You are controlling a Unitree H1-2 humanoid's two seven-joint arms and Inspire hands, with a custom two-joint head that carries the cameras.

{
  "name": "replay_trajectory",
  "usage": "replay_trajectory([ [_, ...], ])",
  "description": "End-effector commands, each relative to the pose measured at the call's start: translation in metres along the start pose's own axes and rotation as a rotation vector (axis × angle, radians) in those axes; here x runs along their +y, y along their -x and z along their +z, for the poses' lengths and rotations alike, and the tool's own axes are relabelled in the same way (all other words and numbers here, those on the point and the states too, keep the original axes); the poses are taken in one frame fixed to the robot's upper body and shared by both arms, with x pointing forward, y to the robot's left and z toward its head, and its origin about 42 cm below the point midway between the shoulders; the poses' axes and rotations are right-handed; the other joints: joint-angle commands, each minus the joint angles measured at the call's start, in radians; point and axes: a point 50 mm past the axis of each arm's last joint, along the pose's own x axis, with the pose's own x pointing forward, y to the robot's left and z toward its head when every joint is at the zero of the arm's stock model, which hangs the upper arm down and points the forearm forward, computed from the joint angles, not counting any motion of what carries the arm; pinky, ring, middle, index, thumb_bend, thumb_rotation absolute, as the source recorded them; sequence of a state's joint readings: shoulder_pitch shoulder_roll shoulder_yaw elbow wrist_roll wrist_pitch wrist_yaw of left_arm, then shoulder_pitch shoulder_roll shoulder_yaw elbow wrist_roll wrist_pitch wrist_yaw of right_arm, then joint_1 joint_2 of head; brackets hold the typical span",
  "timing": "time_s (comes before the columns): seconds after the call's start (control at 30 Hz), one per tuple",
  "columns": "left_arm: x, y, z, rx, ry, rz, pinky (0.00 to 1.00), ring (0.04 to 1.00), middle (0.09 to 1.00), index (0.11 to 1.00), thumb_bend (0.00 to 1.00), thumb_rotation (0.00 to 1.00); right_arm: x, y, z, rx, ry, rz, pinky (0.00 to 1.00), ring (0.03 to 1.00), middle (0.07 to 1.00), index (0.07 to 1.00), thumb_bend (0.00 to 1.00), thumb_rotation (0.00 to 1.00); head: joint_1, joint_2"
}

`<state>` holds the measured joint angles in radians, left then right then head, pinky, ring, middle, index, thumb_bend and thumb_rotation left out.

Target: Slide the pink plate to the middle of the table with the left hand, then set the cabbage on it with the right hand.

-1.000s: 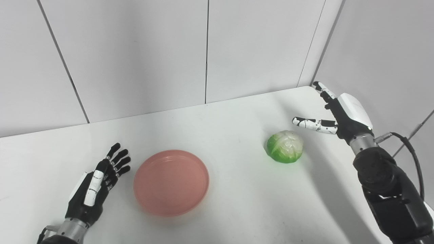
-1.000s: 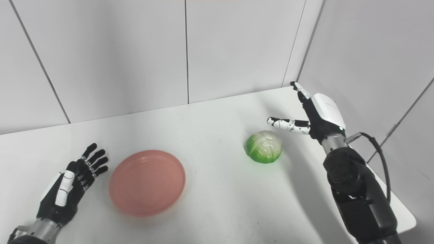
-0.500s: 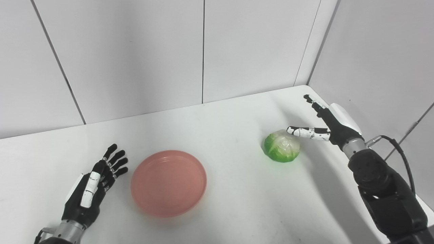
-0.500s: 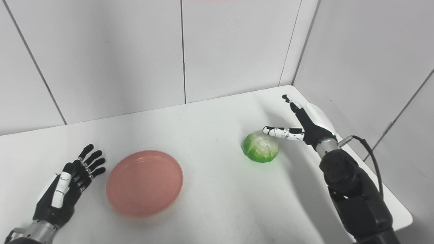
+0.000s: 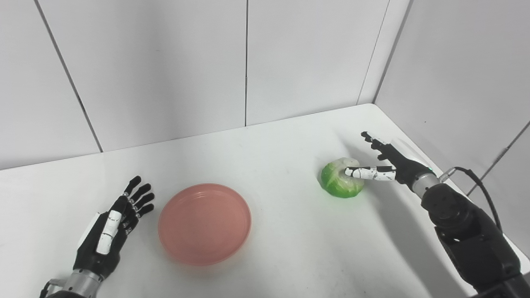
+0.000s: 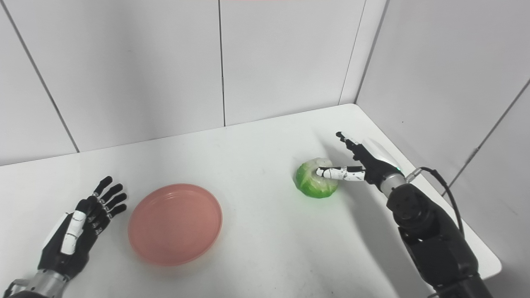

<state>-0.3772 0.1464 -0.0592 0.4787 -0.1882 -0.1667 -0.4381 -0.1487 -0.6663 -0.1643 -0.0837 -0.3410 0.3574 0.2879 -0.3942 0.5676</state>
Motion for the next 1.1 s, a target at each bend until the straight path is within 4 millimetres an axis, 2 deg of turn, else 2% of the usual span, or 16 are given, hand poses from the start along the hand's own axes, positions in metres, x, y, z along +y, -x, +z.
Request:
replay_trajectory([
  [0.0,0.025,0.028,-0.025,0.164,0.006,0.085,0.89,0.915,0.937,0.948,0.81,0.90,-0.023,-0.004,0.010,-0.037,0.034,-0.050,0.86,0.931,0.946,0.961,1.00,0.65,0.003,0.004],
  [0.2,0.026,0.028,-0.026,0.165,0.005,0.084,0.90,0.916,0.938,0.949,0.81,0.90,-0.019,-0.010,0.012,-0.043,0.066,-0.029,0.90,0.941,0.941,0.957,1.00,0.66,0.003,0.007],
  [0.3,0.025,0.028,-0.023,0.164,0.000,0.083,0.89,0.914,0.936,0.950,0.81,0.91,-0.015,-0.014,0.011,-0.047,0.071,-0.017,0.86,0.925,0.931,0.949,1.00,0.67,0.002,0.008],
  [0.53,0.024,0.029,-0.021,0.165,0.009,0.084,0.89,0.916,0.939,0.952,0.80,0.91,-0.008,-0.021,0.013,-0.056,0.037,0.013,0.86,0.927,0.936,0.954,1.00,0.64,0.001,0.011],
  [0.57,0.025,0.029,-0.021,0.164,0.010,0.083,0.89,0.919,0.941,0.954,0.80,0.91,-0.007,-0.022,0.014,-0.061,0.035,0.017,0.83,0.907,0.925,0.951,1.00,0.64,0.001,0.011],
  [0.8,0.023,0.029,-0.019,0.163,0.005,0.082,0.89,0.916,0.938,0.953,0.81,0.91,0.004,-0.032,0.017,-0.054,0.018,0.041,0.87,0.931,0.949,0.956,1.00,0.63,0.004,0.017],
  [0.87,0.023,0.029,-0.020,0.164,0.008,0.085,0.89,0.915,0.937,0.951,0.81,0.91,0.008,-0.034,0.020,-0.063,0.027,0.040,0.83,0.919,0.946,0.948,1.00,0.63,0.004,0.017],
  [1.07,0.024,0.029,-0.022,0.166,0.010,0.086,0.90,0.916,0.936,0.948,0.81,0.90,0.016,-0.040,0.022,-0.082,0.047,0.049,0.87,0.922,0.920,0.937,1.00,0.61,0.006,0.020],
])
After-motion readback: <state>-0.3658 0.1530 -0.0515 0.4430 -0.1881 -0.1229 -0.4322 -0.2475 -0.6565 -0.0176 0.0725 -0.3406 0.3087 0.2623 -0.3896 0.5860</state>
